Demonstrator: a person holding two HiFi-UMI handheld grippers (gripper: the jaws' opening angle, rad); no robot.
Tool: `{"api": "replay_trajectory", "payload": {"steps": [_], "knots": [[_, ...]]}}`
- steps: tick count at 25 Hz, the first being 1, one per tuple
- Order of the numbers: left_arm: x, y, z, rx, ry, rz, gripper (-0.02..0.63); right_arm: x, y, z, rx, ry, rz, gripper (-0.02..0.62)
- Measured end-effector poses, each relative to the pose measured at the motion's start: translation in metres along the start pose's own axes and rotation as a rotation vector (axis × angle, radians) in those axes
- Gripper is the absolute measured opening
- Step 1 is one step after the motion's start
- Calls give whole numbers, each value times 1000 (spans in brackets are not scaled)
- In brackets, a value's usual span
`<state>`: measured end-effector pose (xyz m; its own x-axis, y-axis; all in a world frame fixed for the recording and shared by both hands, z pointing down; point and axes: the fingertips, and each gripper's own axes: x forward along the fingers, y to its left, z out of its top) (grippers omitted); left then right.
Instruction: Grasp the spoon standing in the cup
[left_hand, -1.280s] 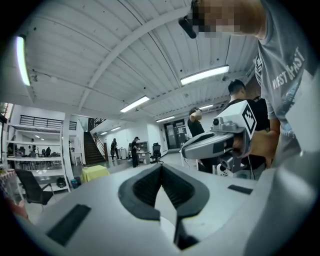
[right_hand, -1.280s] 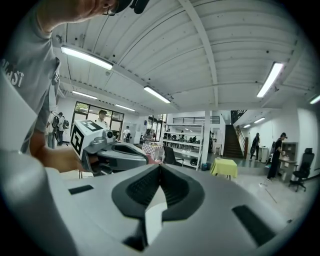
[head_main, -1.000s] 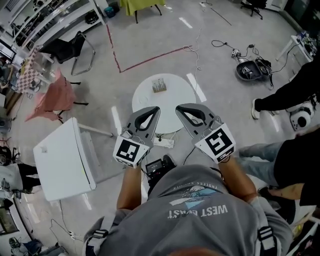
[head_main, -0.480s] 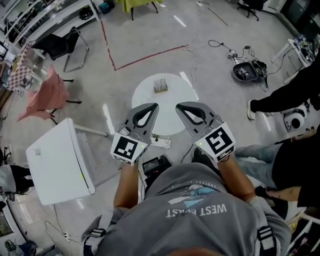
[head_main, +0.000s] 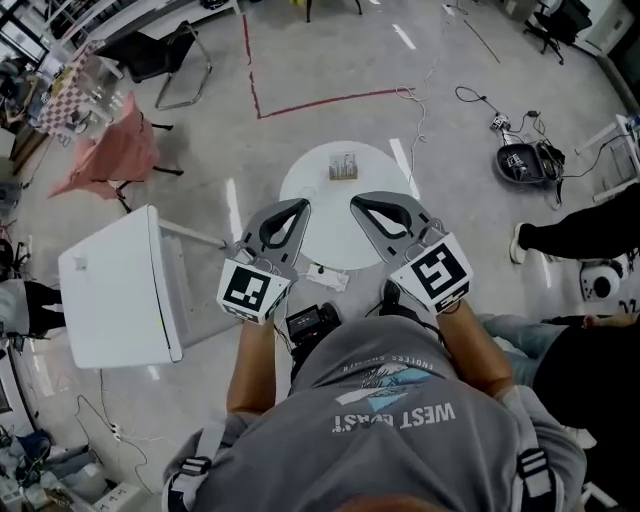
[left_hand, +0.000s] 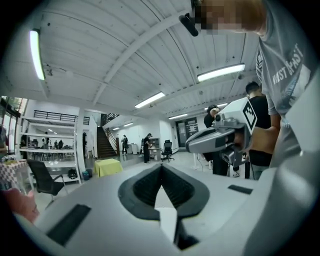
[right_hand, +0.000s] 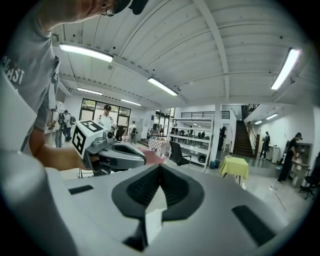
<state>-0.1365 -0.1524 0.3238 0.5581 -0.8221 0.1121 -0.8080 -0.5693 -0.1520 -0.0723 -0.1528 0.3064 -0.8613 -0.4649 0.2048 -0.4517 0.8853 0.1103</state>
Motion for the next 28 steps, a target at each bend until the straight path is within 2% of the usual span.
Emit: {"api": "replay_trajectory", "payload": {"steps": [12, 21, 28], "knots": [[9, 22, -28, -56, 75, 147, 3, 9, -23, -24, 33, 38, 105, 3], [11, 41, -68, -106, 162, 202, 3, 18, -29, -48, 87, 86, 145, 3], [16, 55, -111, -152, 244, 217, 3, 24, -32, -74, 138, 139, 153, 3]]}}
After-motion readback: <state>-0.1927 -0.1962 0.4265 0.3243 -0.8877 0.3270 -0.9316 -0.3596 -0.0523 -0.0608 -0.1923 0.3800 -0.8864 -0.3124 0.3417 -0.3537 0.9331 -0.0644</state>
